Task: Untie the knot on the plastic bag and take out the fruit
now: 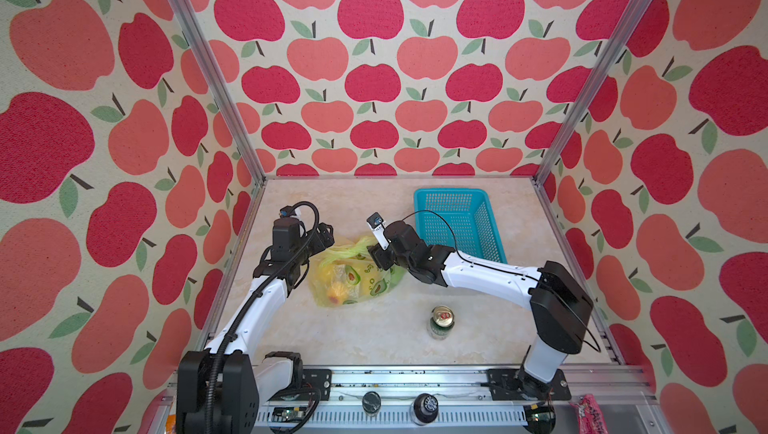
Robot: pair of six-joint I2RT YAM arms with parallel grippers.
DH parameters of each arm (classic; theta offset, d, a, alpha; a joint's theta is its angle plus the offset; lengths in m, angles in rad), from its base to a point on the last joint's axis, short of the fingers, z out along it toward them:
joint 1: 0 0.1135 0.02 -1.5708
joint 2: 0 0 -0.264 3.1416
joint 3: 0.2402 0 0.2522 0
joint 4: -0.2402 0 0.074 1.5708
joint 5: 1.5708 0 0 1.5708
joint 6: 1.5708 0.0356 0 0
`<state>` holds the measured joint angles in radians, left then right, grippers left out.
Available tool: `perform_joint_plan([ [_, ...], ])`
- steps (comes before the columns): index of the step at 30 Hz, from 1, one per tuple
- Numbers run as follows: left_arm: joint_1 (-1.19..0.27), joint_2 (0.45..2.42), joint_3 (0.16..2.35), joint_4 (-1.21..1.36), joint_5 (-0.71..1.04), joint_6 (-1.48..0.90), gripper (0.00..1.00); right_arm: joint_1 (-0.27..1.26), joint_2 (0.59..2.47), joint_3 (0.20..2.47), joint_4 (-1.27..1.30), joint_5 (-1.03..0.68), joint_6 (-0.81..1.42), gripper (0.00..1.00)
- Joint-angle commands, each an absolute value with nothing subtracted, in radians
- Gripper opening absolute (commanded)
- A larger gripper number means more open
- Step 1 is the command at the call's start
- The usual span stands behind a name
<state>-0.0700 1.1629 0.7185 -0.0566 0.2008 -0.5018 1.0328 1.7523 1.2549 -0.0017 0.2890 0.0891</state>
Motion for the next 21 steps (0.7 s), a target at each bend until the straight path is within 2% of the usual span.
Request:
perform_joint_plan([
  [1, -0.068, 1.191, 0.768, -0.053, 0.233, -0.469, 0.91, 1.009, 1.735, 1.26, -0.009, 0.302, 0.111, 0.57],
  [5, -0.07, 1.215, 0.775, -0.04, 0.262, -0.458, 0.99, 1.003, 1.71, 1.228, 0.018, 0.282, 0.12, 0.51],
  [8, -0.077, 1.208, 0.77, -0.023, 0.285, -0.439, 0.99, 1.003, 1.7, 1.217, 0.032, 0.282, 0.121, 0.45],
  [14, -0.092, 1.208, 0.769, -0.012, 0.295, -0.418, 0.99, 0.992, 1.687, 1.195, 0.053, 0.312, 0.15, 0.18],
  [16, -0.095, 1.209, 0.766, -0.002, 0.304, -0.42, 1.0, 0.982, 1.674, 1.177, 0.069, 0.322, 0.171, 0.11],
  [21, -0.098, 1.218, 0.771, -0.001, 0.32, -0.417, 0.89, 0.945, 1.618, 1.097, 0.142, 0.293, 0.233, 0.05],
])
